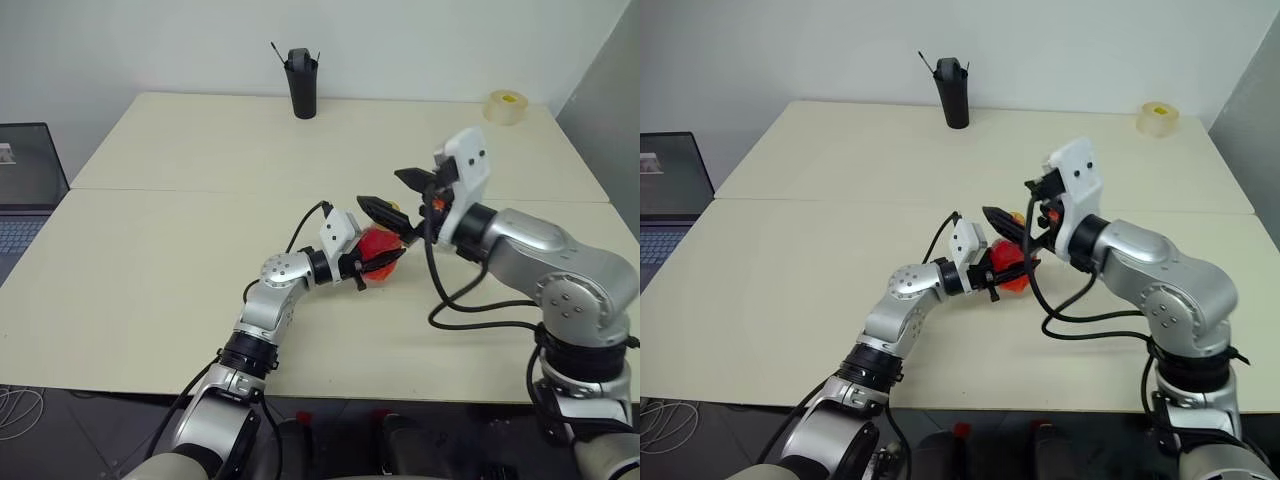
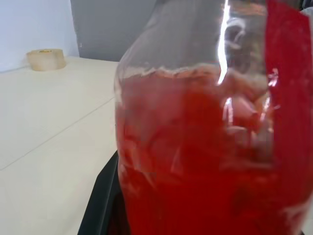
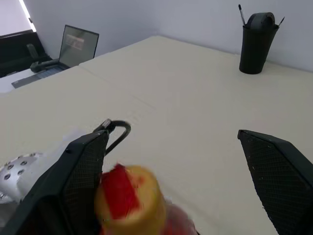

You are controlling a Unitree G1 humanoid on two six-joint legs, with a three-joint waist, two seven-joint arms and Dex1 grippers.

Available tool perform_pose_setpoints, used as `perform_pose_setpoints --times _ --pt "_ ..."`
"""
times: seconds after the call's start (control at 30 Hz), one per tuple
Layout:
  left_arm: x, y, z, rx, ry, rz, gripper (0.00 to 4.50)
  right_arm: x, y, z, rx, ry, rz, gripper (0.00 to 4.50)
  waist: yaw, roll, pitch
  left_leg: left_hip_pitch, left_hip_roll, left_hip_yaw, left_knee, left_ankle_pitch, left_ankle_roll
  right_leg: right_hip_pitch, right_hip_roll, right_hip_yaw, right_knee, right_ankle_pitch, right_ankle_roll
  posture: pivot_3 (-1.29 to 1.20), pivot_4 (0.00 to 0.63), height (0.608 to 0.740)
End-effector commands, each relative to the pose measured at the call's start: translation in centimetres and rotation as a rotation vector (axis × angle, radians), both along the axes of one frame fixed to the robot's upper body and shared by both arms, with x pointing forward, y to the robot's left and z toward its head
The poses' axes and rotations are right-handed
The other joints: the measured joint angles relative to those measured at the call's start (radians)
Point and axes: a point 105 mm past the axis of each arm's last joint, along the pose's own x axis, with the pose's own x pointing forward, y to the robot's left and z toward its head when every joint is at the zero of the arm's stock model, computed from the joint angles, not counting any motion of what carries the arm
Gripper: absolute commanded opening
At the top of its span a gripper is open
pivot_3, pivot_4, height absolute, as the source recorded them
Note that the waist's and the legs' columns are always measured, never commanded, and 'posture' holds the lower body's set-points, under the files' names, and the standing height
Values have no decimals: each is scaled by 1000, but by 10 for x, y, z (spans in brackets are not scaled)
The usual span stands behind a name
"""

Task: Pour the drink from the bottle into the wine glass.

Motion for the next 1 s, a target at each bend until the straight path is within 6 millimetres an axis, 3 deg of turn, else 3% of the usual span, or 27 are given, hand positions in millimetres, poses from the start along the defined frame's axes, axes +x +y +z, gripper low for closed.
perform_pose_setpoints --times 0.03,0.23,0.4,0.6,1.0 --pt "-1 2 27 -56 -95 -7 1423 -5 -32 7 -1 -16 -75 4500 0 0 0 0 0 0 0 0 0 0 0 0 0 0 0 0 150 740" --pt "0 0 29 -59 -96 -13 1422 -29 -40 2 -34 18 21 4500 1 0 0 0 0 0 0 0 0 0 0 0 0 0 0 0 150 740" --pt "1 -1 29 -59 -99 -13 1422 -39 -28 1 -38 28 102 4500 -2 0 0 1 -1 0 0 0 0 0 2 0 0 0 0 0 150 740" --pt "1 1 29 -58 -101 -7 1422 -31 -8 19 32 -37 117 4500 -3 0 0 1 -1 0 0 0 0 0 2 0 1 0 0 0 150 740" --pt "1 4 27 -56 -98 3 1422 -13 24 15 87 -29 114 4500 -1 0 0 0 0 0 0 0 0 0 0 0 0 0 0 0 150 740"
